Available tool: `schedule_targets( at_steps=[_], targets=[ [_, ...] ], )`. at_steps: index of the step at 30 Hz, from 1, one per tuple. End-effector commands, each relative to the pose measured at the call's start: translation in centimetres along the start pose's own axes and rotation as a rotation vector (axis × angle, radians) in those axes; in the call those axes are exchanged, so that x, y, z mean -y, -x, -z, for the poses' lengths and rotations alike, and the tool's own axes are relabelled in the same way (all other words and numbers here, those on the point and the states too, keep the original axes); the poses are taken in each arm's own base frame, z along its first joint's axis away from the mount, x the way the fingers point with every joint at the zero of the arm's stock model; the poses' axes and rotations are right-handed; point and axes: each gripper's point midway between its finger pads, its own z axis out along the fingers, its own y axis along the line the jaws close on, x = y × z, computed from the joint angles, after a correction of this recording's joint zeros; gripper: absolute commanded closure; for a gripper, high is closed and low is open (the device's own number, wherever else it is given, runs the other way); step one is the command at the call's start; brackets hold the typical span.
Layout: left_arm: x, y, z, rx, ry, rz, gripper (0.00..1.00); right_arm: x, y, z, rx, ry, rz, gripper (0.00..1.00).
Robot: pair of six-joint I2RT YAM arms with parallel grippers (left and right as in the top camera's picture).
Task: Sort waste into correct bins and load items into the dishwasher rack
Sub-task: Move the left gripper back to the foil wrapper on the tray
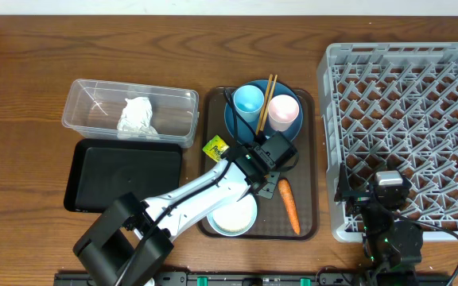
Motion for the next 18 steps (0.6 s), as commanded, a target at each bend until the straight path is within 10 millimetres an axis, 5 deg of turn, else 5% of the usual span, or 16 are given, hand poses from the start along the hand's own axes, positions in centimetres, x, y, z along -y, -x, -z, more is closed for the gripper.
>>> schedule_targets(
  at_steps=[1,6,14,18],
  targets=[
    [-0.8,-0.6,-0.9,-0.017,0.043,-0.011,0.50,-0.2,-0.1,0.0,-0.002,0.008,0.006,0.01],
    [-1.4,-1.0,-2.0,-0.038,0.082,-0.015,0.51,-0.2,-0.1,0.0,-0.003,0.008,0.006,0.01],
    [-1.4,-1.0,-2.2,-0.040,0.083,-0.015,0.94,-0.2,-0.1,0.0,-0.003,0.008,0.006,0.01],
    [-1.0,-0.2,-1.0,-0.013,0.068,-0.012,0.94,-0.2,-0.1,0.0,-0.003,0.008,0.006,0.01]
  ],
)
